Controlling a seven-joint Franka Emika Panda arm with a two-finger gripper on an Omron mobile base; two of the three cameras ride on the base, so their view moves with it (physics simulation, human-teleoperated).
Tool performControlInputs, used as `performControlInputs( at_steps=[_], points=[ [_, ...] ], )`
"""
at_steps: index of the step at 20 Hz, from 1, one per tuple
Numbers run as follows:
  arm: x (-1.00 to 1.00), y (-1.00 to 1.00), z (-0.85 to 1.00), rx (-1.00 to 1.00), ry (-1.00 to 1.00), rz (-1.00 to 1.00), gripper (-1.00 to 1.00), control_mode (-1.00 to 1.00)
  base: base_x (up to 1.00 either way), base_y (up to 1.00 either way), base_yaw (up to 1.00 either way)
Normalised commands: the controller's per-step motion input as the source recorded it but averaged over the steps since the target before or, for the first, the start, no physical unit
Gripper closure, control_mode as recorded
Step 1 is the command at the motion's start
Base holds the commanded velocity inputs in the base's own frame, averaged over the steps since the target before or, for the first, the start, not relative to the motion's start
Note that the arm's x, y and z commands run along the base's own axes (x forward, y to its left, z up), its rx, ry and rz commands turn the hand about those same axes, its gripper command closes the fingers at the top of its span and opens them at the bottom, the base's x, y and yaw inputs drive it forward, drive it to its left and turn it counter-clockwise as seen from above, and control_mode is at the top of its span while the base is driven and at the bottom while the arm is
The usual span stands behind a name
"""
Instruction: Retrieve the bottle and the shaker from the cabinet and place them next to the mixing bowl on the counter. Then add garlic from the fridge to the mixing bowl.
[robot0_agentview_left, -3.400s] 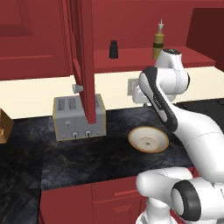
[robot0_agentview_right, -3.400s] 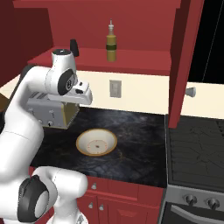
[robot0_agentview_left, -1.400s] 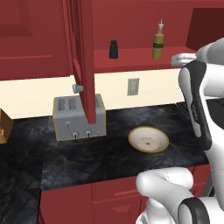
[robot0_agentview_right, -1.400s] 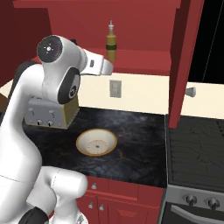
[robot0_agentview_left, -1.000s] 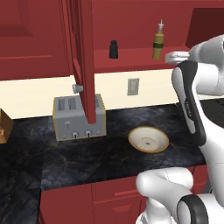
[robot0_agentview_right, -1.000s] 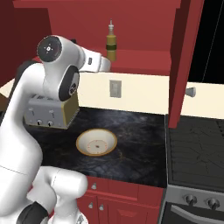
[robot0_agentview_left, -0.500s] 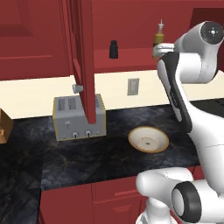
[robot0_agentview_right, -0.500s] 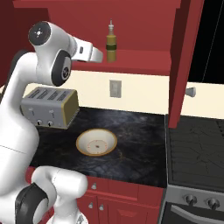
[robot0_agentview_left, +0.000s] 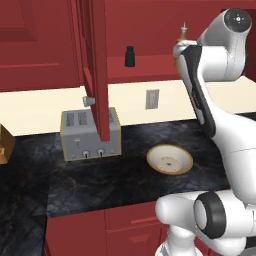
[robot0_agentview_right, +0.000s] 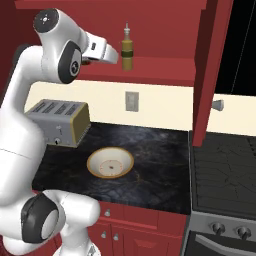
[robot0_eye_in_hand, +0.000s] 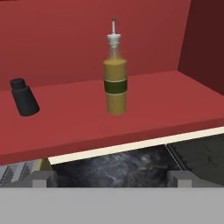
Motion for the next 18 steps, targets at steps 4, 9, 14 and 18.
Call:
performControlInputs(
  at_steps=[4,9,14,18],
  points=[
    [0.53,-0.26,0.00,0.00,0.03,0.00,-1.00,-1.00,0.00,0.00,0.00],
    [0.46,-0.30,-0.06,0.01,0.00,0.00,-1.00,-1.00,0.00,0.00,0.00],
    [0.38,-0.05,-0.22,0.05,-0.03,0.04,-1.00,-1.00,0.00,0.00,0.00],
    [0.27,0.00,-0.08,0.06,-0.04,0.17,-1.00,-1.00,0.00,0.00,0.00]
  ],
)
